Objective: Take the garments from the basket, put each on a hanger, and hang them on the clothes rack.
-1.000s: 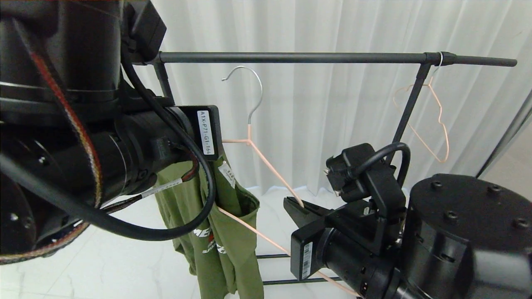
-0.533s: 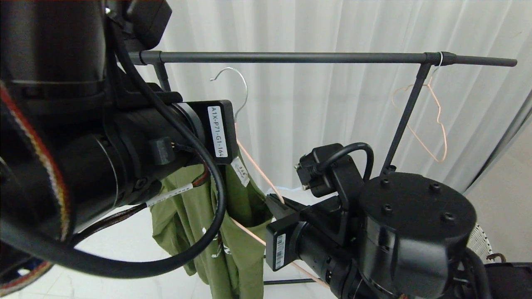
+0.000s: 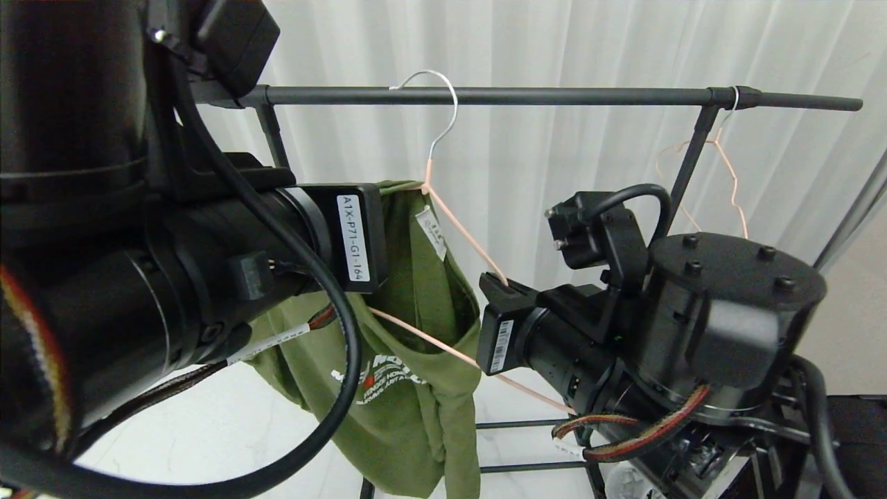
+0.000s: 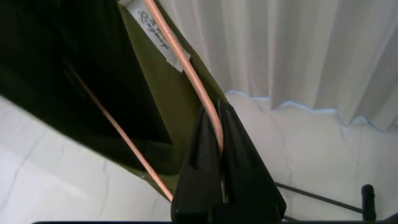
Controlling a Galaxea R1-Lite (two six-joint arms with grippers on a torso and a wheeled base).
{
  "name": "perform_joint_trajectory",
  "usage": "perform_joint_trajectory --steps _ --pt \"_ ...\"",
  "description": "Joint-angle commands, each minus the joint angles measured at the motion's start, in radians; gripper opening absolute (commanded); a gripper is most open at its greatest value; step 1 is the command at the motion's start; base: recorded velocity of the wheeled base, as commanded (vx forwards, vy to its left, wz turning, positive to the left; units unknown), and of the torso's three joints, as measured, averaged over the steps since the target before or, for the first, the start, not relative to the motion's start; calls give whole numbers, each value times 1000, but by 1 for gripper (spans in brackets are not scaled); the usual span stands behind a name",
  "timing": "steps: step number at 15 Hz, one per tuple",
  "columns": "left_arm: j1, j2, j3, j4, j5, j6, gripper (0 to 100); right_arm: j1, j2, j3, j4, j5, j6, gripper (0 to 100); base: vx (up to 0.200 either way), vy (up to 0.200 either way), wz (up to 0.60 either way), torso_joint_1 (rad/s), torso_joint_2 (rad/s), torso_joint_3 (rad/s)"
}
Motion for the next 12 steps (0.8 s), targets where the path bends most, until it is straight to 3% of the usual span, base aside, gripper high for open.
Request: perform_joint_trajectory --steps 1,8,9,12 --pt "-3 -5 10 1 0 -2 0 -13 -33 1 -7 -2 -1 0 0 0 0 0 0 0" --pt "-23 -16 53 -5 -10 -5 0 -16 -50 -1 -104 -2 -82 0 0 0 0 0 0 0" --pt "-23 -16 56 -5 -10 -6 100 -16 -50 -1 -110 -2 -90 0 0 0 0 0 0 0" --pt "-23 -30 66 -5 -9 -6 100 -16 -72 1 -134 -2 -136 0 0 0 0 0 0 0"
